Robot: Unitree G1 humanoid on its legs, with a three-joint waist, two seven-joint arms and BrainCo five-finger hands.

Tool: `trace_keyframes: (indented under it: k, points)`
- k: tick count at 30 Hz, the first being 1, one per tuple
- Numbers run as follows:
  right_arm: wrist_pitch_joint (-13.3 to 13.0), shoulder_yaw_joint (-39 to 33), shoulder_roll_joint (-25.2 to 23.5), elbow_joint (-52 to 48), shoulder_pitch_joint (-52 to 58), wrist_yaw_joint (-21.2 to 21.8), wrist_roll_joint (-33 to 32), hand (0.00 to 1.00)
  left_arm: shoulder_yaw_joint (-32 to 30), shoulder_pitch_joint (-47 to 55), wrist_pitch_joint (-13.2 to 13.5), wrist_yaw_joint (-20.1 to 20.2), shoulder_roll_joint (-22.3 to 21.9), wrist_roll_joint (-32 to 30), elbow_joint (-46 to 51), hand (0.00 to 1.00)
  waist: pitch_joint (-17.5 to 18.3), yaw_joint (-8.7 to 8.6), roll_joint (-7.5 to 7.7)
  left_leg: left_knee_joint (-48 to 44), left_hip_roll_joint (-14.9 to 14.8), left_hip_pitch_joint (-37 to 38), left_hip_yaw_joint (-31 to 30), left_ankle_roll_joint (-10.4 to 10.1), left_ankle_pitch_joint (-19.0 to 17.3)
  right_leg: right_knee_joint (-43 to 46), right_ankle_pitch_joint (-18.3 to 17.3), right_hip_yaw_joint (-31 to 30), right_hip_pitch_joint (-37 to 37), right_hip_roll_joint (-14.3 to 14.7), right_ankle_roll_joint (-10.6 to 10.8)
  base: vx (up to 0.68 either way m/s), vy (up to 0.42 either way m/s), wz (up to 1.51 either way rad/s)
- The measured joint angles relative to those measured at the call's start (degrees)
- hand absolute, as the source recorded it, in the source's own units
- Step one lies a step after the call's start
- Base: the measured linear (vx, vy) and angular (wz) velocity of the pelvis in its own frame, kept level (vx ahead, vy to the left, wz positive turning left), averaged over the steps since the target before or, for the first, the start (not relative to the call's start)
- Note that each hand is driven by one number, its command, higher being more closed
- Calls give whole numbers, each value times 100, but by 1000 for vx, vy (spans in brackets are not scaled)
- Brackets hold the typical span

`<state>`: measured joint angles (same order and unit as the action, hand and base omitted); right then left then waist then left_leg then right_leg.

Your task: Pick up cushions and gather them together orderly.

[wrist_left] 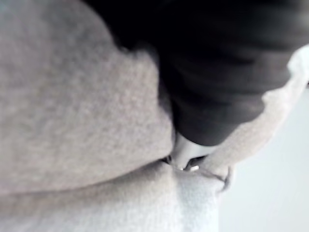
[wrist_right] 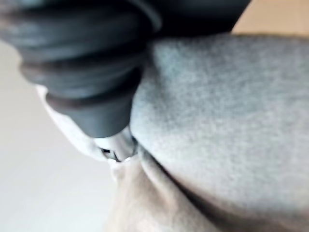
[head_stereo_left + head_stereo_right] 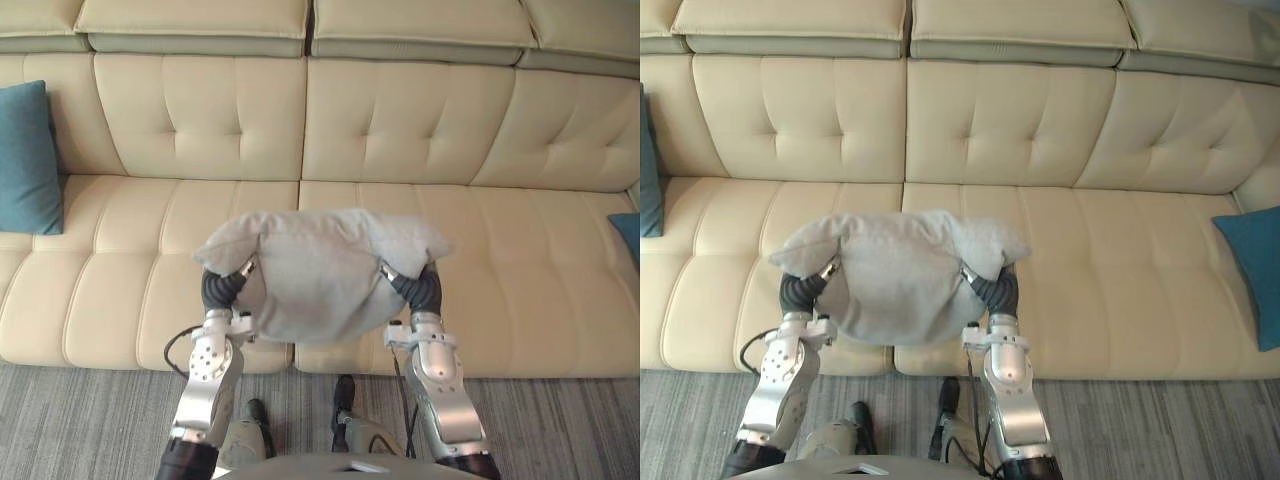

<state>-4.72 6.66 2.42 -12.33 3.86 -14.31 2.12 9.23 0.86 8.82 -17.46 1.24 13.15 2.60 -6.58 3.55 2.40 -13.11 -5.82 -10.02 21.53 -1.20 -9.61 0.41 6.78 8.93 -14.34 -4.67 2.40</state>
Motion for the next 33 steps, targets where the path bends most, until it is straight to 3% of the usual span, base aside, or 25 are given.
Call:
trace_keyframes:
  k: [8,10,12,16,18,21,28,29,33]
  points:
    - [-31,-69,4,989,-2685,-963,-72,100,-101,-2677,56,-1044,537,-123,-947,100,-43,-4,-80,-607,-110,-1129,87,18,3,-126,506,-202,-912,2,-97,-133,0,-11]
    - [-34,-191,61,1355,-3460,-1219,-70,100,-108,-3638,57,-1249,900,-235,-1395,100,-72,-12,-122,-675,-113,-1490,46,57,76,-167,643,-202,-1212,-6,-124,-137,-23,8]
    - [-37,-351,79,1684,-4122,-1390,-66,100,-102,-4332,57,-1315,1165,-298,-1732,100,-103,-36,-148,-660,-69,-1782,37,91,183,-256,791,-202,-1460,-37,-136,-136,-36,12]
    - [-134,-547,230,2166,-5282,-1753,-71,100,-149,-5707,62,-1429,1503,-373,-2375,100,-518,-67,-223,-540,51,-2196,7,130,432,-504,1090,-218,-1792,-110,-157,-102,-1,13]
    - [-166,-740,286,2616,-5851,-1832,-113,100,-191,-6377,59,-1427,1611,-452,-2890,100,-606,-190,-216,-490,100,-2580,-104,132,565,-505,1176,-213,-2141,-126,-147,-63,-7,22]
    - [-188,-934,296,3039,-6416,-1899,-292,100,-261,-6847,57,-1409,1606,-447,-3272,100,-992,-248,-222,-457,92,-2732,-124,114,646,-504,1254,-316,-2298,-124,-117,-50,11,7]
    - [-317,-912,578,3361,-7075,-1804,-458,100,-754,-7122,165,-1319,1430,-419,-3511,100,-1384,-355,-222,-357,73,-3211,-336,87,841,-505,1386,-676,-2725,-81,-38,-31,23,12]
    - [-317,-913,604,3382,-7176,-1790,-464,0,-801,-7180,187,-1300,1412,-376,-3540,0,-1384,-346,-222,-353,75,-3276,-364,86,864,-505,1387,-677,-2771,-80,-37,-33,7,24]
    - [-317,-921,775,3422,-7274,-1686,-491,0,-1089,-7263,277,-1290,1309,-193,-3820,0,-1399,-305,-219,-233,70,-3351,-440,63,986,-505,1384,-720,-2850,-79,-33,-31,0,12]
